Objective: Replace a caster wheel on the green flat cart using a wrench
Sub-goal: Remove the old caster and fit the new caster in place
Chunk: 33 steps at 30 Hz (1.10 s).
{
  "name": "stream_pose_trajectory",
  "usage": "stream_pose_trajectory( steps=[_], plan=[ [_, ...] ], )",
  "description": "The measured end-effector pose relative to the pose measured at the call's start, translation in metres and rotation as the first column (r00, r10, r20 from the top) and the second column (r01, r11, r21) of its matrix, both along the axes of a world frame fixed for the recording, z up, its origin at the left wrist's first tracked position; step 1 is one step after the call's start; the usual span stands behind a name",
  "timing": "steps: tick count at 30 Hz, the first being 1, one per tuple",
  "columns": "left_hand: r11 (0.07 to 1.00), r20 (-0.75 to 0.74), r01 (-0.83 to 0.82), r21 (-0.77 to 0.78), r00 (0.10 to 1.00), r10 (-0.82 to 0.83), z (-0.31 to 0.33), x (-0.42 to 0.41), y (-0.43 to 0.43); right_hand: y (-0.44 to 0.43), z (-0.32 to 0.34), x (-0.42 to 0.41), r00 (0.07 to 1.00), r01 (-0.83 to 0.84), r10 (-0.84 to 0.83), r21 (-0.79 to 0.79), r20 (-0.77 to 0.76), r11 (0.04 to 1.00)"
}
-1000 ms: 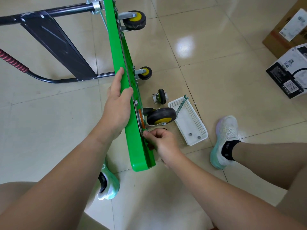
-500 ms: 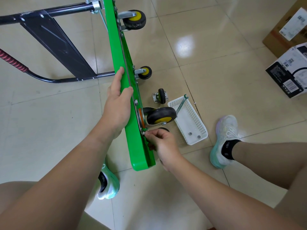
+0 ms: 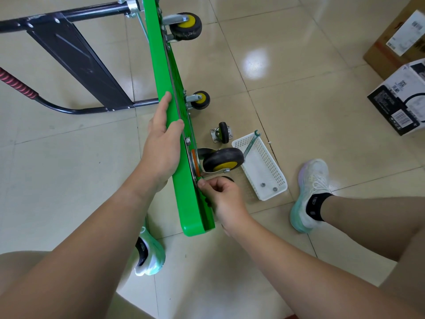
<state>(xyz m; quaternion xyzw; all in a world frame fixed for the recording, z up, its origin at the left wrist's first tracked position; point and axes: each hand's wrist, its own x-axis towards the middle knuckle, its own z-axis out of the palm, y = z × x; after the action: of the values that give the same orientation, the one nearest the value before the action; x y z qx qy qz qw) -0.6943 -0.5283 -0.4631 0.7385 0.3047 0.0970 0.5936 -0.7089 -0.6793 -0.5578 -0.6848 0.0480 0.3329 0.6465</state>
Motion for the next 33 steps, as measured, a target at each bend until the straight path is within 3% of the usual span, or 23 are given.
stream_pose_trajectory(
  steps=[7,17,22,25,33],
  plan=[
    [1.0,0.002,0.002,0.001,1.0,-0.002,-0.001,-0.001,0.001,-0.002,0.001,-0.001,0.998,-0.005,0.009,0.064,-0.063,0.998],
    [1.0,0.005,0.007,0.012,1.0,-0.007,-0.001,0.0,0.001,0.007,0.007,0.002,0.994,-0.012,0.032,-0.187,0.109,0.982],
    [1.0,-0.002,0.007,0.011,1.0,-0.007,-0.001,0.0,0.001,0.0,0.001,-0.004,0.998,0.061,-0.06,-0.021,0.023,0.998],
    [1.0,0.0,0.005,0.008,1.0,-0.005,0.0,0.0,0.0,-0.002,-0.001,-0.002,1.0,0.03,-0.029,0.042,-0.007,0.999],
    [1.0,-0.005,-0.006,0.01,1.0,0.006,0.0,-0.001,0.001,-0.002,0.001,-0.001,0.99,-0.048,0.048,-0.007,0.13,0.999]
  ],
)
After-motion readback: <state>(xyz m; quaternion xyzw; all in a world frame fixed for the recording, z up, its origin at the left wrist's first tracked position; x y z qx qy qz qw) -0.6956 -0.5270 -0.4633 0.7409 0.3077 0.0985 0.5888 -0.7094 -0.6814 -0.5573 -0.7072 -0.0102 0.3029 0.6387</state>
